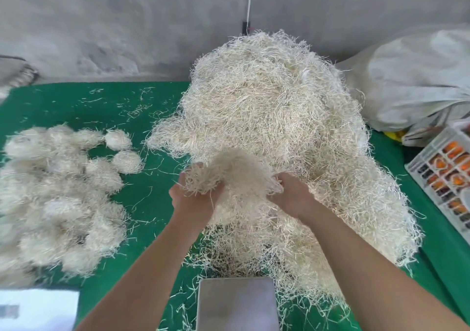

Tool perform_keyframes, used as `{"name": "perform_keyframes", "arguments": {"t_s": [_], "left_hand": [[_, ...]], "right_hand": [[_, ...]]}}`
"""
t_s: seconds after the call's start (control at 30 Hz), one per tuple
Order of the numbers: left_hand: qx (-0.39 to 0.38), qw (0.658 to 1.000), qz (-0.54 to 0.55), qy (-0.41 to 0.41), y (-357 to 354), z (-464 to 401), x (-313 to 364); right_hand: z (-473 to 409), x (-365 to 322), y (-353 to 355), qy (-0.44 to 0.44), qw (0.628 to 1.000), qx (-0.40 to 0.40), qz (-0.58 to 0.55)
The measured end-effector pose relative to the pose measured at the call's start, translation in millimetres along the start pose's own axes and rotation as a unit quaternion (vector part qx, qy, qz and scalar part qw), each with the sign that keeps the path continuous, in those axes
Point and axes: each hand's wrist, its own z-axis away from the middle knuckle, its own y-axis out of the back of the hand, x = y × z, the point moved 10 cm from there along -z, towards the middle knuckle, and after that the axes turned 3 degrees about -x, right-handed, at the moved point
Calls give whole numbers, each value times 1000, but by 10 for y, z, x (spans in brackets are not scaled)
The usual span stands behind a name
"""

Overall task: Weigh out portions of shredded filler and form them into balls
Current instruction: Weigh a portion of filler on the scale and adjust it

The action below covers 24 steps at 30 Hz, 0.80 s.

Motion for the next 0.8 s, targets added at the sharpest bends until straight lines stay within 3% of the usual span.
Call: {"name": "perform_keyframes", "arguments": {"t_s": [0.07,0.13,0.2,0.27,0.33,0.5,0.67,0.8], "left_hand": [[-5,996,84,-22,-31,52,63],[2,985,170,-16,-50,116,92],[2,963,270,-3,-92,167,89],[-41,957,287,-12,-179,202,145],[-92,958,271,-16,-239,240,175],[-92,971,214,-46,0,275,124],[-120,984,58,-120,117,288,236],[-224,951,-137,-163,-92,372,243]], "right_hand": [[140,-86,22,36,992,-46,115],[273,-199,46,75,983,-83,146],[360,-383,107,129,983,-55,123],[401,-584,145,175,978,10,112],[395,-710,156,185,974,65,109],[331,-608,316,169,959,130,186],[367,-521,316,157,948,160,227],[314,-372,365,123,952,165,227]]}}
